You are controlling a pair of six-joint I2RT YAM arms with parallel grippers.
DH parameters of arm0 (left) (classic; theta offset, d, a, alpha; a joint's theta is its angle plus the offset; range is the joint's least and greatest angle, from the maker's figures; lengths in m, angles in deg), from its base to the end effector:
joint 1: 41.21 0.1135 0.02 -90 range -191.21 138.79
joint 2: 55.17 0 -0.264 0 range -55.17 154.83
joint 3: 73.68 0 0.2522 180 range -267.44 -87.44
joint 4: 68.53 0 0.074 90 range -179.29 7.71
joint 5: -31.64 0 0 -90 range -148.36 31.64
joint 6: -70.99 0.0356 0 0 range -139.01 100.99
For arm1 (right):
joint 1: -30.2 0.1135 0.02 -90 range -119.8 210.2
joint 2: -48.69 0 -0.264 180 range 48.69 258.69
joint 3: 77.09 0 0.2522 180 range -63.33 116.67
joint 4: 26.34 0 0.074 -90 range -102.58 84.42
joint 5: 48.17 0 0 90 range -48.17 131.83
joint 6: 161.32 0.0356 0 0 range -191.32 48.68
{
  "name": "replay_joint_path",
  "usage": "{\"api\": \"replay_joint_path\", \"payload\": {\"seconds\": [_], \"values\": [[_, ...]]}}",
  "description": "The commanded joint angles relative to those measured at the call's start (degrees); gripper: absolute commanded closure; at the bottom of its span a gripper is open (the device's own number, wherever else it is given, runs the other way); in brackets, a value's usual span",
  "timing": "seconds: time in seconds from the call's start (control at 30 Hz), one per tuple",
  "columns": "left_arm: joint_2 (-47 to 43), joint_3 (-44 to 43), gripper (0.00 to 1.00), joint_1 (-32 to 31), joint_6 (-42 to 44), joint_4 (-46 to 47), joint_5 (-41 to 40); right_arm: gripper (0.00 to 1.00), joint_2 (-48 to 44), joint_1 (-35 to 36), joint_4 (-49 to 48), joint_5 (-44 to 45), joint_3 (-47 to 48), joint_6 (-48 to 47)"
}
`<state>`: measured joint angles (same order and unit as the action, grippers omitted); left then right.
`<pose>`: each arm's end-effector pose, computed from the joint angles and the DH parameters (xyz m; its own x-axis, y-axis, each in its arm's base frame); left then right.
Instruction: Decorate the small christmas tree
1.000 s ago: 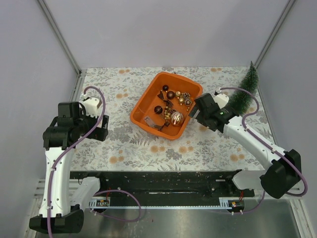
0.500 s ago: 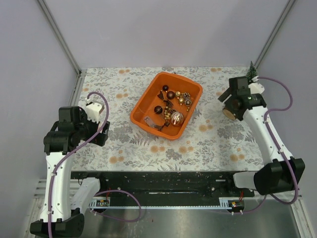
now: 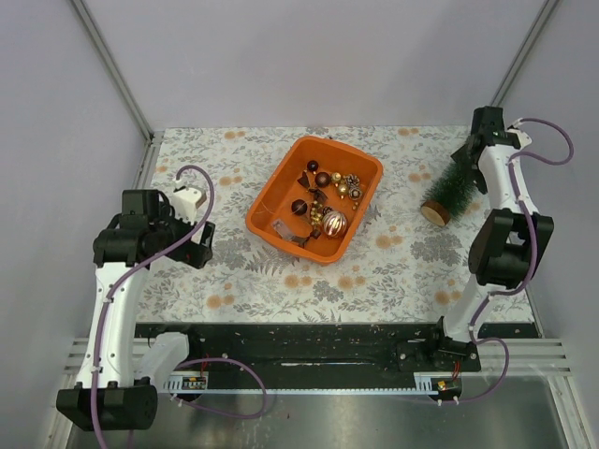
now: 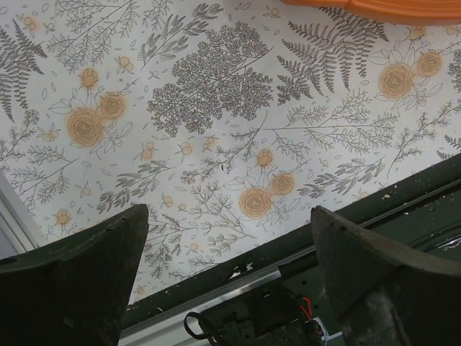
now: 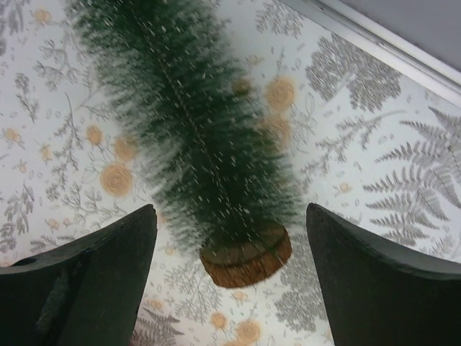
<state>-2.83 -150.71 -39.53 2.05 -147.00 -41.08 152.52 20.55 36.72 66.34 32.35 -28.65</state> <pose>0.1519 -0.0061 0.3407 -0.6996 0.3228 -0.6375 0.4274 0.9040 -0.0113 0.3833 -0.0802 0.3048 -0.3585 0.6865 -0.6326 0.8372 0.5363 0.1076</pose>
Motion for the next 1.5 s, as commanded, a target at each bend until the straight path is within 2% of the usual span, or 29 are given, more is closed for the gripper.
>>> {"api": "replay_joint_path", "payload": {"seconds": [0.0, 0.23, 0.33, 0.6, 0.67, 0.87, 0.97, 1.13, 1.3, 1.47], "values": [[1.98, 0.69, 0.01, 0.17, 1.35, 4.06, 3.46, 0.09, 4.96, -1.51, -3.33, -1.30, 7.41, -3.83], [3.82, 1.39, 0.01, 0.09, 1.35, 6.87, 3.99, 0.12, 14.10, -3.79, -3.77, -1.84, 13.74, -7.51], [4.79, 1.04, 0.01, 0.09, 1.44, 7.22, 4.17, 0.16, 16.75, -4.24, -4.12, -1.83, 15.59, -9.36], [6.46, 1.13, 0.01, 0.09, 0.48, 8.37, 4.52, 0.39, 18.78, -4.15, -7.10, -5.26, 15.34, -11.21], [6.64, 1.39, 0.01, 0.17, 0.30, 8.37, 4.43, 0.49, 18.25, -4.15, -8.51, -6.75, 13.23, -10.86], [5.94, 2.79, 0.01, 0.17, 0.04, 8.90, 3.73, 0.88, 12.90, -3.45, -12.99, -10.36, 3.92, -8.84], [5.41, 3.23, 0.01, 0.17, -0.14, 8.99, 3.11, 0.95, 9.38, -2.31, -15.37, -11.32, -1.62, -7.70], [4.18, 3.06, 0.01, 0.09, -1.28, 9.07, 2.58, 1.00, 1.13, 1.73, -18.96, -13.61, -11.54, -5.85], [3.30, 2.45, 0.01, 0.17, -1.99, 8.20, 3.20, 1.00, -8.54, 8.58, -19.94, -12.91, -23.49, -3.40], [1.72, 2.97, 0.01, 0.17, -2.07, 7.75, 3.20, 1.00, -23.99, 16.14, -23.62, -12.38, -40.53, 3.19]]}}
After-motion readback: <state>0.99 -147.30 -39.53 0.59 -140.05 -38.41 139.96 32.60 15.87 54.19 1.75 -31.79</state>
